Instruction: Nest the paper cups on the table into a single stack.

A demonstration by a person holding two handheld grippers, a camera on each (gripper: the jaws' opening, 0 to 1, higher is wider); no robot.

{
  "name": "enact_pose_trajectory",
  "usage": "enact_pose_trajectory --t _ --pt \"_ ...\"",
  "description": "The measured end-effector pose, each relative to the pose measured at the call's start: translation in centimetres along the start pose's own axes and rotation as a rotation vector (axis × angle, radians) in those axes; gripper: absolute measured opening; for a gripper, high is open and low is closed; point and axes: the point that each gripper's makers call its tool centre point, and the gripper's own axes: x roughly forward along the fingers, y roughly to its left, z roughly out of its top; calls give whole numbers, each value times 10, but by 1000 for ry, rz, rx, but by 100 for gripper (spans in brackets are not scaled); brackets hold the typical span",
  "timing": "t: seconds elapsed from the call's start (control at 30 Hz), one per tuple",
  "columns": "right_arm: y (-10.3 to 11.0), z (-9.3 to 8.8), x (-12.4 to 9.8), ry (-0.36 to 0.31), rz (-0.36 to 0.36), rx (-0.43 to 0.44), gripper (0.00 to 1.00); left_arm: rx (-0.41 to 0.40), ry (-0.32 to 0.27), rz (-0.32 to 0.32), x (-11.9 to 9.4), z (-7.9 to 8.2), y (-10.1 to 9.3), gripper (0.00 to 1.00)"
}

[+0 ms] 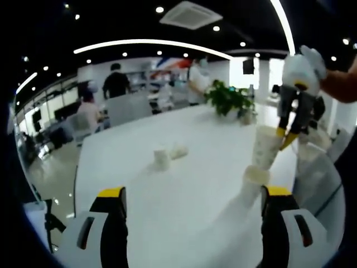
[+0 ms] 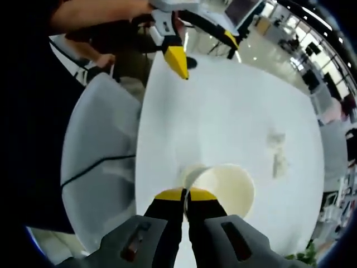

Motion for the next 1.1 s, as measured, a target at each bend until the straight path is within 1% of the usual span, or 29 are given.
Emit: enact_pose_trajectory --t 0.07,0.3,0.5,0.73,1.1 --pt "1 -1 3 0 2 4 0 -12 0 7 -2 -3 1 99" --pt "2 1 13 -13 6 28 0 -31 -2 15 -5 -8 0 99" --pt "4 -2 24 -9 7 27 0 -39 -9 24 -8 -8 1 99" --pt "6 -4 32 -13 20 64 0 -50 -14 33 -11 -8 1 99" --pt "4 -10 53 -11 23 99 0 -45 -7 37 -15 -10 0 99"
